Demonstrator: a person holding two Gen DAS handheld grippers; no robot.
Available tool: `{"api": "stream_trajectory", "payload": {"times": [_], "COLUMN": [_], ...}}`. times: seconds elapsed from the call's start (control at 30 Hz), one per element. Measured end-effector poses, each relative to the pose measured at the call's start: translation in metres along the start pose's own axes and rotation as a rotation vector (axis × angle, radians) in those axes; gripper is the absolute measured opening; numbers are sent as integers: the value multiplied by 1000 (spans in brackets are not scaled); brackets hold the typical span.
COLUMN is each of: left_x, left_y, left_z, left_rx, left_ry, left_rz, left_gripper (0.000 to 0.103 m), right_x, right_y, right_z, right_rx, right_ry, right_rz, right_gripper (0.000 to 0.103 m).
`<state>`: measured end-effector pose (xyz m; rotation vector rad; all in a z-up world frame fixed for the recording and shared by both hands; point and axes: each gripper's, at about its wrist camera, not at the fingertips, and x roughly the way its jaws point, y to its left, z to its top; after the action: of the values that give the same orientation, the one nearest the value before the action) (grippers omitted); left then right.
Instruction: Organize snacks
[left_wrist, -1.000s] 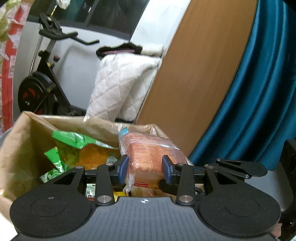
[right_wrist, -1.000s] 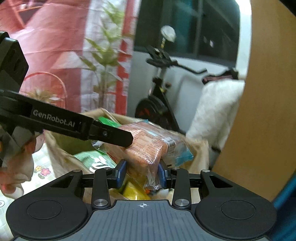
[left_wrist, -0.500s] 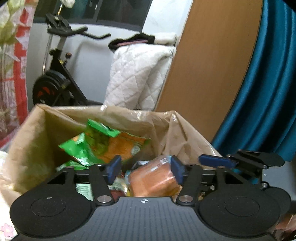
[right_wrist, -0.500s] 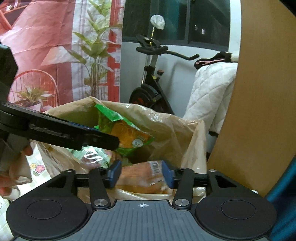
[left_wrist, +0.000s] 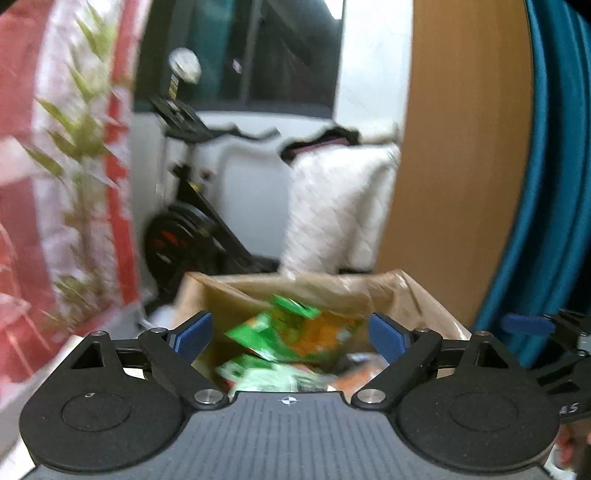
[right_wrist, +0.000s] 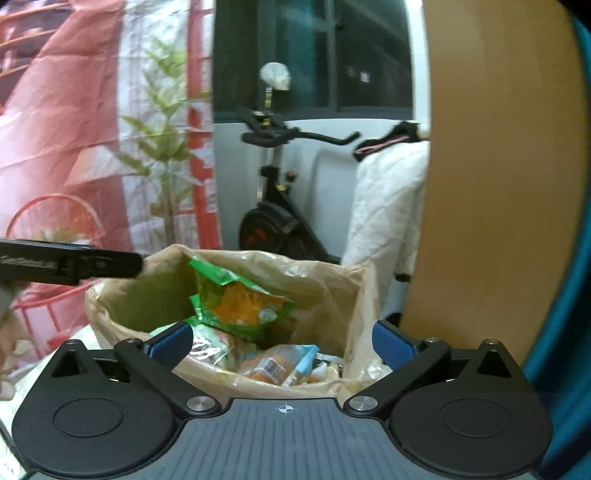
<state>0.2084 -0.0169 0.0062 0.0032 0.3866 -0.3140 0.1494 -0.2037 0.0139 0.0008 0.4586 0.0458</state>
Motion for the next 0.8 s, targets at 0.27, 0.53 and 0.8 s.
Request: {"api": "stream_trajectory", "payload": {"times": [0.27, 0.53, 0.8], "left_x": [-51, -76, -83], "left_y": [-4, -1, -2], "left_z": [14, 15, 12], "left_rx": [40, -16, -26], "left_ry": [-75, -107, -95], "left_rz": [105, 167, 219], "left_gripper": [97, 98, 99], "right_x": [-33, -47, -61], "right_y": [9, 14, 19], "right_z": [7, 9, 9], "right_rx": [81, 88, 62], "right_ry": [-62, -83, -104], "right_rz": [5, -13, -25], "right_gripper": [102, 102, 102]}}
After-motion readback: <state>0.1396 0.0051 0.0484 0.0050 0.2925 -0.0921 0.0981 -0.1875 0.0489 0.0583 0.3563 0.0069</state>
